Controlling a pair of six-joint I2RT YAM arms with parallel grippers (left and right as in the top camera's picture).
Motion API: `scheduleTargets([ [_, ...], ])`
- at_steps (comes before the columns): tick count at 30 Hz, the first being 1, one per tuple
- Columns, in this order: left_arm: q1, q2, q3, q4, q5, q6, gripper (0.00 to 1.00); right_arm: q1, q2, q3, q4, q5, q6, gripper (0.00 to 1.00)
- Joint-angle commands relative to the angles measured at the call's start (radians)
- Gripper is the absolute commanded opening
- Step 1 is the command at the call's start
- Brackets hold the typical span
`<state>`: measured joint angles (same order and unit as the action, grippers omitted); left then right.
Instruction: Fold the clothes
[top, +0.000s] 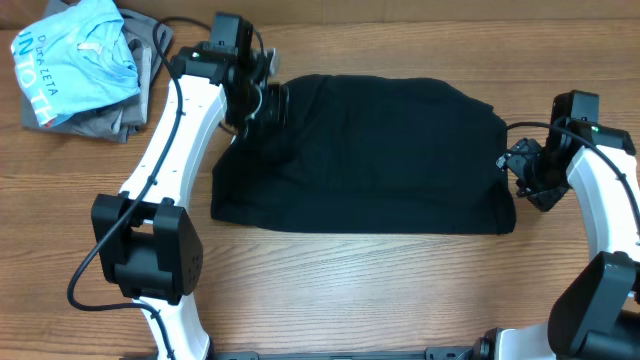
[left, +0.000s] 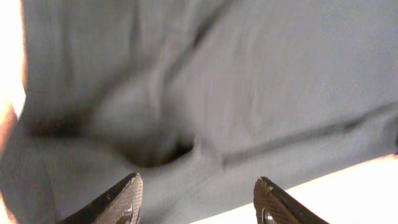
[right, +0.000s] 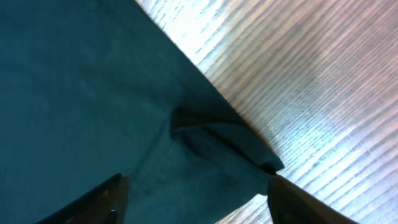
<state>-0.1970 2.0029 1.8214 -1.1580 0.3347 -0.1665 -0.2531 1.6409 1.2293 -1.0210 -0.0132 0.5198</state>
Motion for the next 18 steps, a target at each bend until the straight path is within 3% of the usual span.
scheduleTargets([
  [1, -0.017, -0.001, -0.033, -0.095, 0.025, 0.017, 0.59, 0.014, -0.01, -0.036, 0.031, -0.061, -0.027, 0.53],
  [3, -0.02, 0.008, -0.077, -0.113, 0.025, 0.006, 0.52, 0.023, -0.009, -0.064, 0.065, -0.107, -0.027, 0.36],
  [5, -0.021, 0.016, -0.129, -0.084, 0.025, 0.006, 0.37, 0.034, -0.008, -0.095, 0.102, -0.154, -0.027, 0.24],
  [8, -0.02, 0.031, -0.199, -0.013, 0.026, 0.005, 0.16, 0.053, -0.008, -0.142, 0.156, -0.183, -0.026, 0.18],
  [10, -0.019, 0.037, -0.233, 0.022, 0.025, 0.004, 0.08, 0.061, -0.008, -0.168, 0.177, -0.184, -0.019, 0.17],
  [18, -0.019, 0.038, -0.366, 0.232, -0.018, -0.026, 0.04, 0.06, -0.003, -0.268, 0.294, -0.134, 0.027, 0.15],
])
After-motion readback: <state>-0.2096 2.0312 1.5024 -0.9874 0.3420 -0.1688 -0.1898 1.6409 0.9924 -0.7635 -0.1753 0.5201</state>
